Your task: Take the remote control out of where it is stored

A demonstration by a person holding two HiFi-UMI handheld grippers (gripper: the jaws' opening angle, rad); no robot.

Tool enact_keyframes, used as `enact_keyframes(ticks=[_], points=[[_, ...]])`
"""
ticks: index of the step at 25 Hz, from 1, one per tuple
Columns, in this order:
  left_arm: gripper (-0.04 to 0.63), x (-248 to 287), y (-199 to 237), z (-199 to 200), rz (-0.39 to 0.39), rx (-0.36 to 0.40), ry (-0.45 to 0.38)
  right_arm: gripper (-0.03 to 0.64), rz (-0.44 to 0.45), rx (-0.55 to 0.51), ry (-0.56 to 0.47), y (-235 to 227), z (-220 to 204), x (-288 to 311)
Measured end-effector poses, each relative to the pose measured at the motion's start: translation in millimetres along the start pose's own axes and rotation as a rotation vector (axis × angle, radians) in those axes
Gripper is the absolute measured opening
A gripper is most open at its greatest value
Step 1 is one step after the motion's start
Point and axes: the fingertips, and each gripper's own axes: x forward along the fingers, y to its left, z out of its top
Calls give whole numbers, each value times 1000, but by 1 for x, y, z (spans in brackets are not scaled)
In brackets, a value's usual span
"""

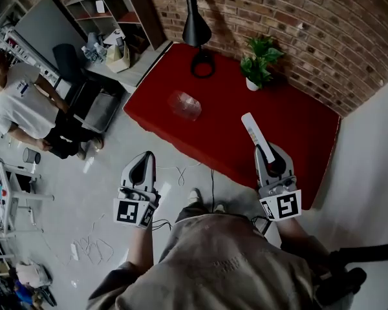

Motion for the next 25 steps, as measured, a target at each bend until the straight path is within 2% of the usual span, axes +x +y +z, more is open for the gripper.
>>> enact_keyframes(ticks=[9,13,20,25], points=[[5,-8,-16,0,-36,-13,6,81,-25,9,11,2,4,-19],[5,-15,-12,-6,-28,-28,42,81,-28,20,21,11,4,-21],[5,-25,-12,4,-90,-69,-12,81,4,3,31,41,12,-18],[5,-31,-6,5,-100,-64,4,81,9,-11,29,57,19,-14]])
